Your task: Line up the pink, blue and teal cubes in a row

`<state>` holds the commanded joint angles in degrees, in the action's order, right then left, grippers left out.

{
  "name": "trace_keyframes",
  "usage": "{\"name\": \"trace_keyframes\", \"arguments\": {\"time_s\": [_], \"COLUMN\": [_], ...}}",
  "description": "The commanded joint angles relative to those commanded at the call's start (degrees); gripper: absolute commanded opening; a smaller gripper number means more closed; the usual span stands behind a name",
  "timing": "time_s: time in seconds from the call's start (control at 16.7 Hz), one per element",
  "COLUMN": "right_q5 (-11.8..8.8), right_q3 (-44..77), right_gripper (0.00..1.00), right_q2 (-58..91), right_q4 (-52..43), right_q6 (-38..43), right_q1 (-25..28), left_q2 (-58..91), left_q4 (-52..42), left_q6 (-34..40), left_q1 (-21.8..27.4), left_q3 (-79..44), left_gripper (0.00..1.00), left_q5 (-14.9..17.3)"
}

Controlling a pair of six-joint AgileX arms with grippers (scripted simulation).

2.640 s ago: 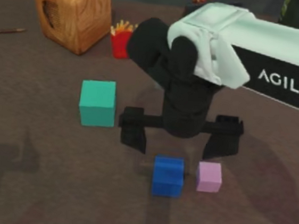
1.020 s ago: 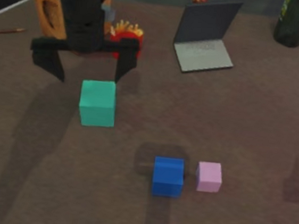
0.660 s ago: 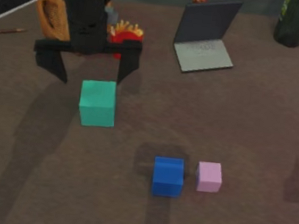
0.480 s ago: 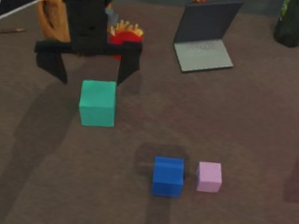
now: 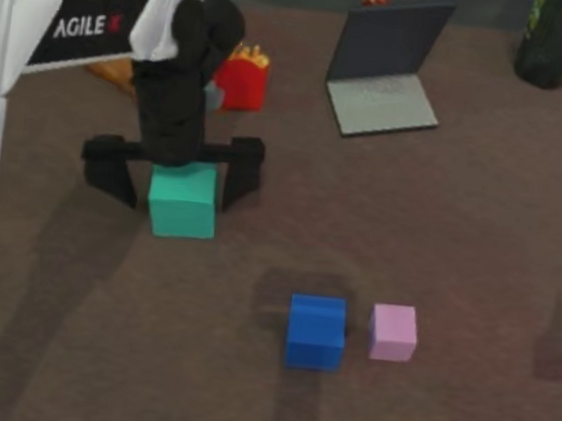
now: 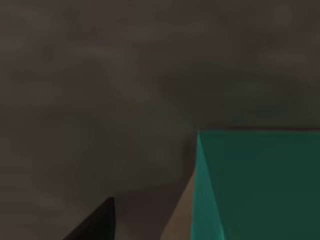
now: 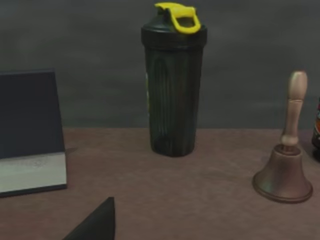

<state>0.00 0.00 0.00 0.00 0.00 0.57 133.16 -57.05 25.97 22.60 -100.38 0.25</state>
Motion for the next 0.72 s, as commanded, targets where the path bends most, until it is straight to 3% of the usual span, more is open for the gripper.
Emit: {"name": "trace_keyframes", "arguments": {"time_s": [0.24,0.72], "right_q5": [0.0,0.0], "right_q3": [0.0,0.0], "right_gripper": [1.00,1.00], "right_q2": [0.0,0.0], "right_q4": [0.0,0.0], "right_q6": [0.0,0.0], "right_q1": [0.0,0.0], "left_q2": [0.2,0.2], "left_q4": [0.6,0.6], "left_q6": [0.0,0.0], "left_q1": [0.0,0.0], "left_q3": [0.5,0.5], "left_gripper": [1.00,0.40], "left_q5": [0.0,0.0]}}
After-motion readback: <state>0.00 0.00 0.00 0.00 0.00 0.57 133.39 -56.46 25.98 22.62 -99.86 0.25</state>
